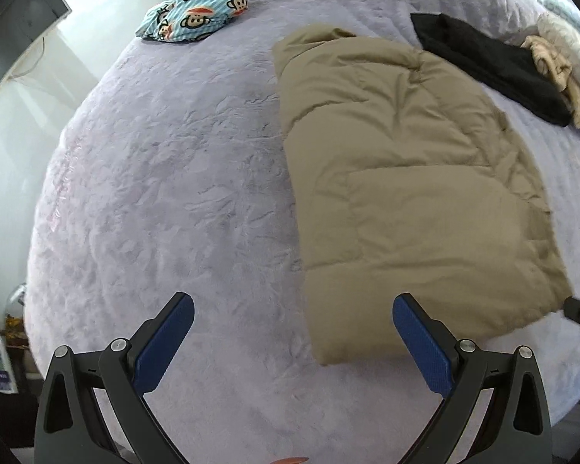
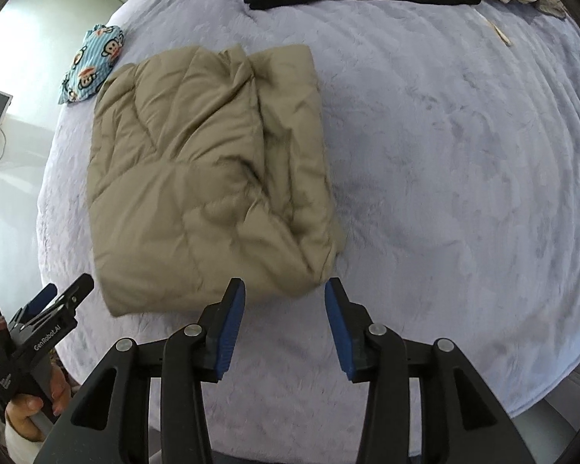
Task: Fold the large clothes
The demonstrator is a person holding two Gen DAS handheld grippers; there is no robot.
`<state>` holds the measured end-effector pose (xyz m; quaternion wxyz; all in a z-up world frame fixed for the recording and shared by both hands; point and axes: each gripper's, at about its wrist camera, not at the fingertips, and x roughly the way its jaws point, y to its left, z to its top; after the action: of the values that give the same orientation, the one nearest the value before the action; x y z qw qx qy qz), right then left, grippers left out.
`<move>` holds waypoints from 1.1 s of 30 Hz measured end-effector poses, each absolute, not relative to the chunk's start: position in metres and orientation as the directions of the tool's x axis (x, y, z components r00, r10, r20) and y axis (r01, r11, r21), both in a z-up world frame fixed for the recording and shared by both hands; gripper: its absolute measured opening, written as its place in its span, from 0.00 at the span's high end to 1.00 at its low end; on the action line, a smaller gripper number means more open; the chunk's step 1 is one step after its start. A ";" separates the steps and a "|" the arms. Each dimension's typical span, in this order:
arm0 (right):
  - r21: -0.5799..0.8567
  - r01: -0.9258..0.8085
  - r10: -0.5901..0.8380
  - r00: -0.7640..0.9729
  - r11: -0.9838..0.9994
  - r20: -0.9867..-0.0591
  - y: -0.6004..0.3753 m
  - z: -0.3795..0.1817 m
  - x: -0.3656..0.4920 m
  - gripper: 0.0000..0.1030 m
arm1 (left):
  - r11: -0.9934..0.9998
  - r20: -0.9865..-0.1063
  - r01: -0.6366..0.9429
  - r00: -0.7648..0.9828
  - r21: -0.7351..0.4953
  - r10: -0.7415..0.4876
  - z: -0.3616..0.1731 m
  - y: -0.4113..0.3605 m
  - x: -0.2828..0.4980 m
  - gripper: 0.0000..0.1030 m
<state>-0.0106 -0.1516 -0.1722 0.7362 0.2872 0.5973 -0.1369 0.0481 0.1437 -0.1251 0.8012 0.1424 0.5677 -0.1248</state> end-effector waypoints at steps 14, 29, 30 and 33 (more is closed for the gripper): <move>0.290 0.462 0.170 0.282 0.838 -0.944 -0.136 -0.152 -0.031 0.39 | 0.942 -0.952 0.337 0.294 0.015 -0.090 -0.100 0.137 -0.002 0.00; 0.257 0.352 0.119 0.368 0.900 -0.922 -0.143 -0.088 -0.075 0.21 | 0.964 -0.912 0.264 0.405 0.044 -0.070 -0.034 0.128 -0.077 0.00; 0.245 0.343 0.111 0.366 0.907 -0.924 -0.140 -0.086 -0.076 0.21 | 0.965 -0.907 0.259 0.414 0.040 -0.073 -0.029 0.130 -0.079 0.00; 0.230 0.325 0.095 0.381 0.918 -0.920 -0.133 -0.079 -0.078 0.20 | 0.966 -0.896 0.255 0.436 0.041 -0.077 -0.021 0.132 -0.080 0.00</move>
<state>-0.0780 -0.1325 -0.0785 0.8089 0.1903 0.5518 -0.0709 -0.0795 0.1320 -0.0206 0.8432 0.0853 0.5216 -0.0985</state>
